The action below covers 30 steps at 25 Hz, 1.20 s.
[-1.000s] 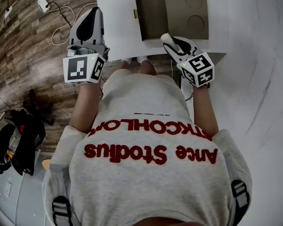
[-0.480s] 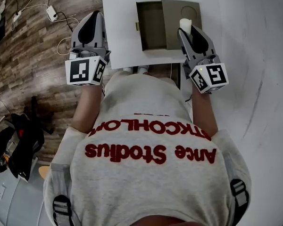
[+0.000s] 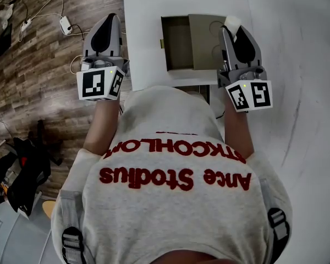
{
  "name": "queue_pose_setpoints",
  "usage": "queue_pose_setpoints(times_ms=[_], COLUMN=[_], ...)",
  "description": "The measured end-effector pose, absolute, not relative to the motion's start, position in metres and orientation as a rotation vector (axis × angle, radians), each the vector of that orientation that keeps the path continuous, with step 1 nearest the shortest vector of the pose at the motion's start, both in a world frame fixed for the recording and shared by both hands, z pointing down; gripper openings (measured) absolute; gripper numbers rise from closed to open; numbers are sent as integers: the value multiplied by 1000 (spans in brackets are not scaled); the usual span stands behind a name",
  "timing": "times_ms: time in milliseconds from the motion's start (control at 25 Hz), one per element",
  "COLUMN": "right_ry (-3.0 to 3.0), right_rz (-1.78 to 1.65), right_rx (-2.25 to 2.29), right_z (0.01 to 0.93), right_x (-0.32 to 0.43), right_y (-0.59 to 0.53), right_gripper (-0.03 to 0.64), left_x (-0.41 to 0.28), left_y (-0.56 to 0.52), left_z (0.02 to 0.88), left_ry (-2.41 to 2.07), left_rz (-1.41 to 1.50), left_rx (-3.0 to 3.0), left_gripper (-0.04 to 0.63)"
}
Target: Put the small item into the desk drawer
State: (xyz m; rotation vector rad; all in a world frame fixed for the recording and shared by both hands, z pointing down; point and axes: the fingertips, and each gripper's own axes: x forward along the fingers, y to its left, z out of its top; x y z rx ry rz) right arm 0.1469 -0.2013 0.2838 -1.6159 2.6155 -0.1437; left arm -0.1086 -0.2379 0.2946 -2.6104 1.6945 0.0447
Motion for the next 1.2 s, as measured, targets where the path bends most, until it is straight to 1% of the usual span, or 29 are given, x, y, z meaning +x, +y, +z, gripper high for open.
queue_pose_setpoints(times_ms=[240, 440, 840, 1200], right_ry=[2629, 2668, 2807, 2845], right_rz=[-113, -232, -577, -1006], right_rx=[-1584, -1546, -1573, -1577], right_z=[269, 280, 376, 486], right_x=[136, 119, 85, 58], right_y=[-216, -234, -270, -276], right_gripper=[137, 137, 138, 140], left_x=[-116, -125, -137, -132], left_y=[-248, -259, -283, -286], left_z=[285, 287, 335, 381], left_ry=[1701, 1734, 1813, 1831], left_rz=[60, 51, -36, -130], left_rx=[-2570, -2561, -2613, -2703], left_gripper=[8, 8, 8, 8])
